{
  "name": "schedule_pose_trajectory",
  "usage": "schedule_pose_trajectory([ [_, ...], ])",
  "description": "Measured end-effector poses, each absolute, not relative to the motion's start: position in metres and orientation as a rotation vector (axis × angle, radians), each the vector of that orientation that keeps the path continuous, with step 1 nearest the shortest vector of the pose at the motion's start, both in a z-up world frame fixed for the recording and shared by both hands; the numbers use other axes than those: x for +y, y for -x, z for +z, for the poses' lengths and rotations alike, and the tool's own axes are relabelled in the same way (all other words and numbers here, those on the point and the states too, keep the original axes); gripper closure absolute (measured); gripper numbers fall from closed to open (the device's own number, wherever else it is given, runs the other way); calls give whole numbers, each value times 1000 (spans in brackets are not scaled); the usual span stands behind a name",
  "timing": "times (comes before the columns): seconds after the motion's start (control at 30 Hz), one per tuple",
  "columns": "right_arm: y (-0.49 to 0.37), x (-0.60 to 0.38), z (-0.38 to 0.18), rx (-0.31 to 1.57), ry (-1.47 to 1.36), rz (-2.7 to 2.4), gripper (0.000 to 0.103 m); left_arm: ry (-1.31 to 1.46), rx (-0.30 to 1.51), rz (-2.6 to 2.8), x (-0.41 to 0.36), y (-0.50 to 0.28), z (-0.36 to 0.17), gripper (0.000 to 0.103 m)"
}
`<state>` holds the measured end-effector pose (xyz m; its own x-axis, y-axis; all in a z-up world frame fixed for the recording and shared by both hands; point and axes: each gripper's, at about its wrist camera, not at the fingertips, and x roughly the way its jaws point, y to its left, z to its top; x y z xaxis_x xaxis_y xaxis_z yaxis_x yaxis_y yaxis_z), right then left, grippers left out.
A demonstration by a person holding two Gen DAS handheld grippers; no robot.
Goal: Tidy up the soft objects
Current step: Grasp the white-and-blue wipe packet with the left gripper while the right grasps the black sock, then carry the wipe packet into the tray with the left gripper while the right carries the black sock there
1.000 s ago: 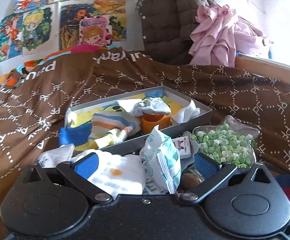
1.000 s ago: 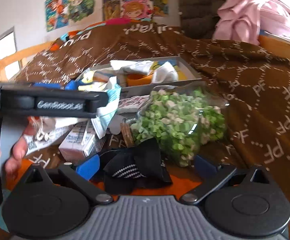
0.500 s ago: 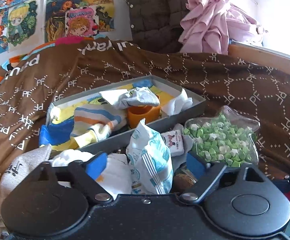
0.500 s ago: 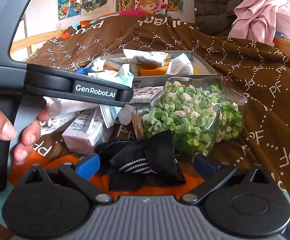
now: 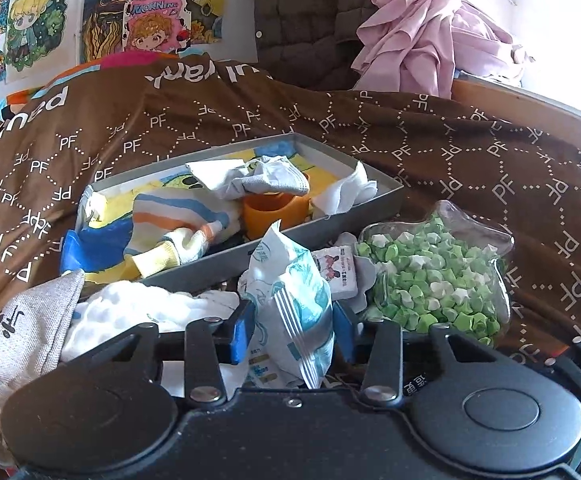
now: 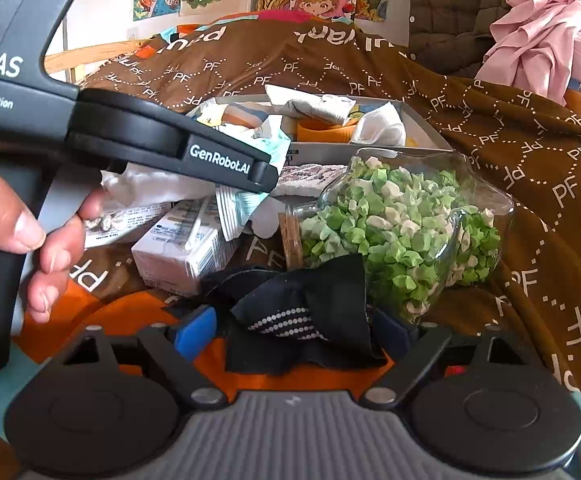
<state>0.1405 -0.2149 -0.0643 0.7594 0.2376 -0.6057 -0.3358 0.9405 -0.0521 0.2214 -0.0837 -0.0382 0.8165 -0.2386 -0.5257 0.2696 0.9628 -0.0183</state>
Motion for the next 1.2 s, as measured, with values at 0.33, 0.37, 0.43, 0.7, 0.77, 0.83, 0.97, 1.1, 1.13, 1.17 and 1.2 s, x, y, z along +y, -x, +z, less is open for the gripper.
schedule_pose_trajectory([
  [0.33, -141, -213, -66, 634, 192, 281, 39, -28, 555, -272, -82, -219, -40, 65],
  [0.37, -142, -213, -66, 635, 196, 280, 43, -25, 554, -272, -82, -217, -40, 65],
  [0.43, -142, -213, -66, 636, 202, 278, 47, -23, 553, -274, -83, -214, -41, 65],
  [0.7, -143, -215, -66, 655, 190, 264, 82, -22, 552, -286, -83, -204, -41, 67],
  [0.77, -142, -215, -66, 656, 192, 265, 88, -22, 552, -286, -83, -203, -41, 67],
  [0.83, -141, -215, -64, 652, 188, 263, 92, -20, 552, -286, -82, -200, -40, 68],
  [0.97, -139, -219, -57, 623, 169, 256, 95, -17, 550, -284, -81, -193, -38, 69],
  [1.1, -133, -222, -48, 589, 161, 255, 96, -5, 544, -278, -78, -184, -32, 69],
  [1.13, -131, -222, -46, 579, 161, 255, 96, -1, 541, -275, -78, -182, -30, 70],
  [1.17, -129, -223, -43, 568, 159, 255, 96, 0, 539, -270, -77, -180, -28, 70],
  [1.2, -128, -224, -41, 557, 156, 256, 96, 3, 538, -266, -76, -178, -26, 70],
])
